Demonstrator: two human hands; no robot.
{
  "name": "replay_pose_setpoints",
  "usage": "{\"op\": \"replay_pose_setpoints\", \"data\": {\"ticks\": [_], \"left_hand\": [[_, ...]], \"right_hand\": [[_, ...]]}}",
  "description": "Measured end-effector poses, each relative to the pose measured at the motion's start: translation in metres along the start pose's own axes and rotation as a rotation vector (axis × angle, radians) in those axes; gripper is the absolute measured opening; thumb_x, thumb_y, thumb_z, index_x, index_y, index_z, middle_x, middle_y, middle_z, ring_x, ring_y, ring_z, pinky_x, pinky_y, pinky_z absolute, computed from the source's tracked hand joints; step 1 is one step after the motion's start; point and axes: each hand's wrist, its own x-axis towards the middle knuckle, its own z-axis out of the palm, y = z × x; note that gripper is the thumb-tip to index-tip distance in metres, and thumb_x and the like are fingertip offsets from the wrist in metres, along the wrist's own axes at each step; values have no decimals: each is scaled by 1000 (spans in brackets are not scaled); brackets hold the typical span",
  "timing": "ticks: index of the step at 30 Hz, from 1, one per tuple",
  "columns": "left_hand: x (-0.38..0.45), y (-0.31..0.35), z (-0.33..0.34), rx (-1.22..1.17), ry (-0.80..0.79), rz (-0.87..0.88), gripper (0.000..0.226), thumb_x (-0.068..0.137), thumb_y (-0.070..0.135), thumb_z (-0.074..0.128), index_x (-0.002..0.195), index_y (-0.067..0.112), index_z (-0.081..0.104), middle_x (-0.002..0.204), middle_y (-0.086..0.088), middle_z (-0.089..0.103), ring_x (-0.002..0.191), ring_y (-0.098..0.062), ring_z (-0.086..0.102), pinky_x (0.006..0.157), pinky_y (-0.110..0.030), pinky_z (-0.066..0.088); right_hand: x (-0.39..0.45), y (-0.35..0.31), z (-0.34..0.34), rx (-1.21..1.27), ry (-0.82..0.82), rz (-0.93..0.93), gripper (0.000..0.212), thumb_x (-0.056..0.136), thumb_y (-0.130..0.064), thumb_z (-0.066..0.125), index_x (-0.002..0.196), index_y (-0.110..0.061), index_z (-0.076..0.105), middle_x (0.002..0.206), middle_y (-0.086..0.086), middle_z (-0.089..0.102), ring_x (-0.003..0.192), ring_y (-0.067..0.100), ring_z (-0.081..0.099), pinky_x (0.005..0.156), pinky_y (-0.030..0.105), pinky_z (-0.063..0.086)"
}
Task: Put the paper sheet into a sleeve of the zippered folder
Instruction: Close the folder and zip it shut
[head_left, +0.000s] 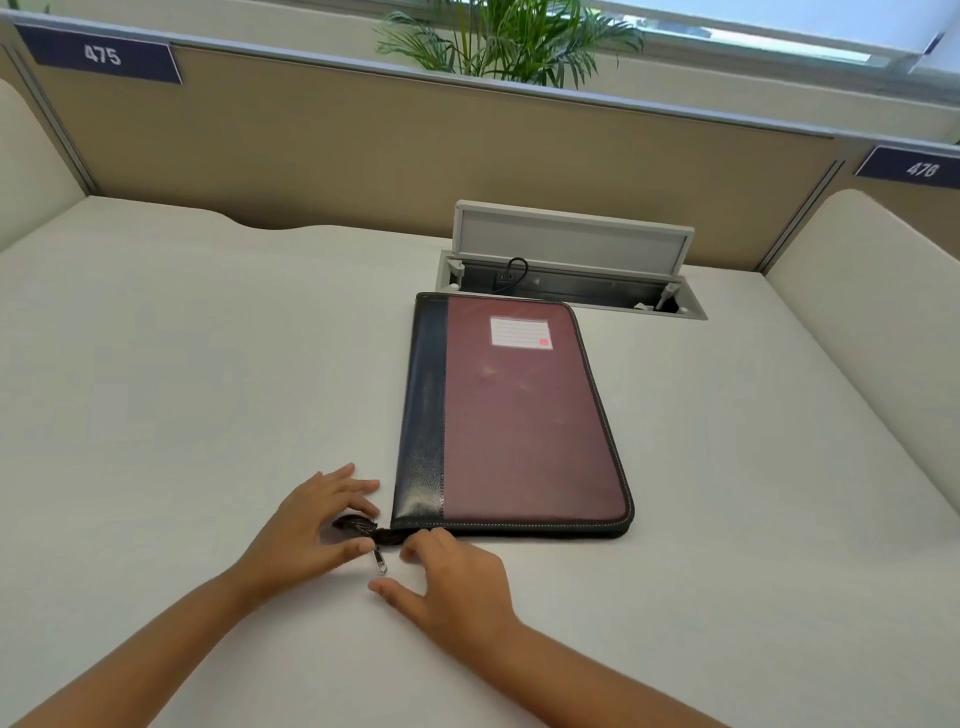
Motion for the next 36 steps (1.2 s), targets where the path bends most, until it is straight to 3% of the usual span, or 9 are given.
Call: {"op": "replay_pose_setpoints", "data": {"ticks": [2, 6, 10, 14, 17, 25, 30, 33, 36], "left_hand": [[-2, 2, 1, 30, 6, 21, 42, 66, 79, 49, 102, 57, 52, 132, 38, 37, 135, 8, 21, 111, -28, 17], [-3, 7, 3, 68, 39, 23, 36, 68, 79, 44, 93, 54, 50, 124, 36, 47, 132, 12, 22, 109, -16, 11], [-2, 4, 5, 41, 85, 22, 46, 69, 78, 44, 84, 38, 59, 123, 41, 44, 128, 18, 23, 106, -5, 9], [0, -1, 7, 15, 135, 17, 61, 72, 77, 43, 79, 21, 67, 116, 45, 48, 125, 19, 29, 104, -10, 20], [1, -3, 8, 54, 146, 52, 60, 79, 72, 39, 80, 19, 67, 117, 48, 46, 123, 20, 30, 102, -16, 26], [2, -4, 10, 112, 138, 74, 57, 83, 70, 34, 80, 21, 64, 118, 51, 41, 124, 23, 25, 103, -12, 21], [2, -3, 10, 90, 151, 39, 70, 81, 74, 29, 86, 15, 67, 118, 52, 39, 122, 25, 25, 103, -16, 24], [2, -3, 10, 90, 144, 32, 69, 81, 74, 28, 85, 17, 67, 117, 51, 41, 122, 25, 25, 103, -20, 25], [1, -3, 10, 74, 144, 19, 71, 80, 75, 28, 85, 15, 66, 119, 50, 41, 122, 25, 25, 104, -12, 21]], "right_hand": [[3, -4, 4, -35, 3, -10, 41, 79, -74, 33, 78, -37, 51, 68, -21, 58, 54, -6, 54, 41, 11, 32], [8, -7, 14, -47, 83, -34, 21, 76, -51, 49, 71, -32, 57, 60, -13, 59, 43, 3, 53, 37, 18, 32], [11, -5, 17, -80, 98, -8, 20, 73, -46, 50, 64, -30, 56, 55, -12, 58, 39, 6, 51, 35, 20, 29], [12, -4, 16, -48, 71, 44, 19, 70, -45, 51, 60, -29, 53, 51, -12, 56, 40, 5, 51, 35, 18, 26], [13, -3, 14, -20, 56, 73, 20, 70, -45, 49, 58, -29, 53, 47, -13, 54, 40, 3, 50, 36, 16, 24], [10, 3, 9, 40, 49, 80, 17, 67, -41, 49, 58, -27, 51, 45, -12, 53, 39, 5, 49, 35, 16, 27], [6, 15, 6, 45, 29, 117, 15, 62, -37, 47, 56, -24, 47, 44, -10, 52, 36, 8, 47, 33, 17, 30], [5, 26, -1, 70, 41, 123, 13, 61, -33, 52, 56, -23, 46, 44, -10, 51, 37, 7, 46, 34, 16, 29], [3, 35, -7, 83, 55, 126, 17, 58, -27, 62, 56, -22, 46, 43, -10, 50, 38, 7, 45, 35, 17, 28]]}}
